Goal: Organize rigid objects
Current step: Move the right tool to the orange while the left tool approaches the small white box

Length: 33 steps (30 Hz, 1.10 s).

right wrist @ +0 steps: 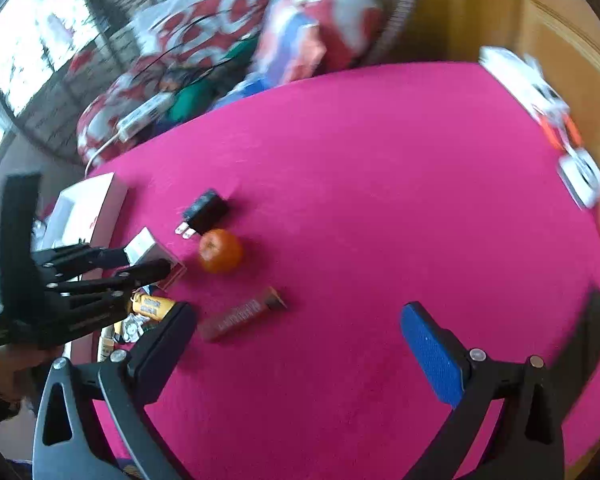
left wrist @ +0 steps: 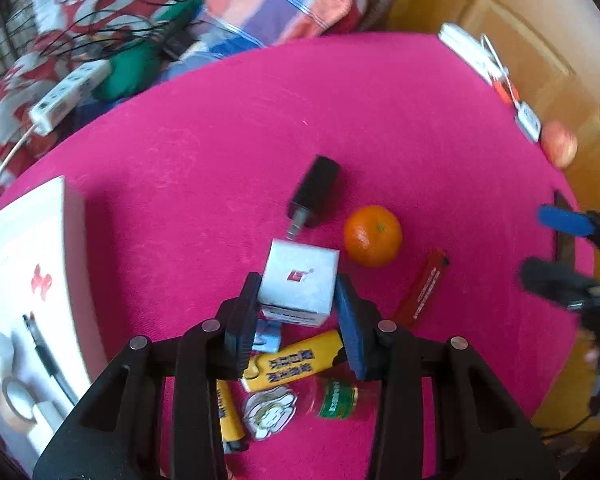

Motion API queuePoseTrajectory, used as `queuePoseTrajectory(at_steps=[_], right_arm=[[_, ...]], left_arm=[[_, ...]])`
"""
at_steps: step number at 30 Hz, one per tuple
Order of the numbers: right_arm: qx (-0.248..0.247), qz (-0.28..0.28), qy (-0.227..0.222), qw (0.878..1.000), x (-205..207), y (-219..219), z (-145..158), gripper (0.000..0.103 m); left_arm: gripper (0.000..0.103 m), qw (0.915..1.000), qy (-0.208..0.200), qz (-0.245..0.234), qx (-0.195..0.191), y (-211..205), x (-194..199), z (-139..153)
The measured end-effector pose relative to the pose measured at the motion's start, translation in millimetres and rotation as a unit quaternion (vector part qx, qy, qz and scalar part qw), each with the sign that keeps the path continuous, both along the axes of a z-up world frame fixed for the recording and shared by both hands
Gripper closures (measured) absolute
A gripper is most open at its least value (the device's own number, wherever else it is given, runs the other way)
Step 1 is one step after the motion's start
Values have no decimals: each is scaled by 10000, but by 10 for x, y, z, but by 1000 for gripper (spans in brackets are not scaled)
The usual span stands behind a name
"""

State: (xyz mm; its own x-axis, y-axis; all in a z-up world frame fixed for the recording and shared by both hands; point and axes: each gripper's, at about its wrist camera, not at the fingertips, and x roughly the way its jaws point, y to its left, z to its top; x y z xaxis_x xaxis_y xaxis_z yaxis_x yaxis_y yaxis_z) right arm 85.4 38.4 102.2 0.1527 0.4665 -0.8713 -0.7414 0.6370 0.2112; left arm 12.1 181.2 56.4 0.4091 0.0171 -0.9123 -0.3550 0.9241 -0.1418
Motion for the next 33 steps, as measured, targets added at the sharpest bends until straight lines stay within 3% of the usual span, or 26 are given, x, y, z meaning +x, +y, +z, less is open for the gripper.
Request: queuePoseTrajectory(at_steps=[6,12,19,21,23,25,30,33], right_arm=[[-244,668,-96,9974,-73,555,-126,0],[-789,1146,-209,9901,-147,921,-380,0],[-913,1217,-205,9881,-169,964,-460,0],[-906,1229,-259,9879,-165,957,-451,0],[-868,1272,-469,9870,-187,962,-419,1],[-861,1412,-596,9844,-210,994,-409,3],[-1007,1712,-580,9784,-234,1082,-485,46],[-1036,1813,-427,9770,-244,1048,-539,59]], left_arm=[[66,9986,-270,438,-77,182,-207,257],[67,9975,-95,686,-133,303,-348,185],[66,9983,-227,345,-413,200,-328,164],[62,9991,-181,199,-313,126,-294,147],[49,9997,-67,158,-164,90,-254,114],[48,9998,-12,164,-138,97,-224,83],[48,9999,72,97,-66,108,-167,22],[48,9999,80,38,-58,99,-113,21]])
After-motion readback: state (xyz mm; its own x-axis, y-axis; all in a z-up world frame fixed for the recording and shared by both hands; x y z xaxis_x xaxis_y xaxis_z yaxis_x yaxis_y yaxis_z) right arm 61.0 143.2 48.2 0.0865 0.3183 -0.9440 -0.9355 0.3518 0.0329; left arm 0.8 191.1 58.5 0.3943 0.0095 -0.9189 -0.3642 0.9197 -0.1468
